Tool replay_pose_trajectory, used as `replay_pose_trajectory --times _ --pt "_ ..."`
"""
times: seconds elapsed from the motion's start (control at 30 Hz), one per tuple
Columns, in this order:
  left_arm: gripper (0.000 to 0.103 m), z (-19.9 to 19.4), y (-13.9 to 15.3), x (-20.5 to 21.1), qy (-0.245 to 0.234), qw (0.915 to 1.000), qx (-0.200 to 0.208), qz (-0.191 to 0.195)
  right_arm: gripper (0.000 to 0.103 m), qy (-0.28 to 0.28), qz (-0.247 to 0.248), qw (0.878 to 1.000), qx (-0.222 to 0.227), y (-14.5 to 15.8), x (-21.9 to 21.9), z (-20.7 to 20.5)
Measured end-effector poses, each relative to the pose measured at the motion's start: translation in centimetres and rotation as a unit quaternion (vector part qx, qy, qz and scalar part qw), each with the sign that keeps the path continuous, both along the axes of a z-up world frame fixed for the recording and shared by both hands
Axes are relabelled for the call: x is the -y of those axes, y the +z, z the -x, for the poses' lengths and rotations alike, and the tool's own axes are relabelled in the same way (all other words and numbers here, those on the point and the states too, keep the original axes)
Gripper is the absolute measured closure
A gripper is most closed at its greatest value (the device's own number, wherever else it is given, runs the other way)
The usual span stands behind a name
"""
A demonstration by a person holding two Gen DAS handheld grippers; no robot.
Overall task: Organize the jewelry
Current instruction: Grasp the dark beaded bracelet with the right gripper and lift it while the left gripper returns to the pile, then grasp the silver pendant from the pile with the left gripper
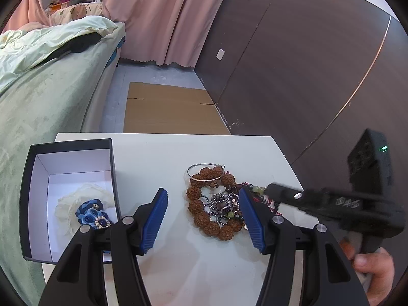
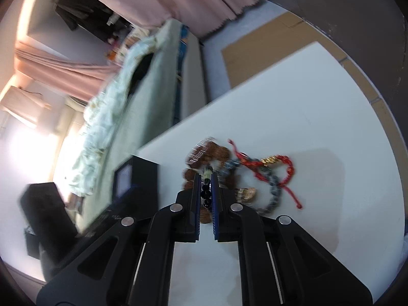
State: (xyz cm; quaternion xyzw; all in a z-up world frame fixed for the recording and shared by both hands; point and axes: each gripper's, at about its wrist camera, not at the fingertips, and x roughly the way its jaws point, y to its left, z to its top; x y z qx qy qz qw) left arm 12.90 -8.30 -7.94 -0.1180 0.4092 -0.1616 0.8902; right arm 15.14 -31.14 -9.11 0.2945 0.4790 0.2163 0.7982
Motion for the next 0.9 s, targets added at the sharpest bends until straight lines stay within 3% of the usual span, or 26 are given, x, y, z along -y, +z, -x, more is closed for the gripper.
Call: replay_pose_trajectory --times 0.9 --pt "0.047 1.8 -1.7 4.2 -0.05 0.9969 -0.007 -0.061 0.095 -0.049 -0.089 0.989 0.108 7.4 5.4 5.5"
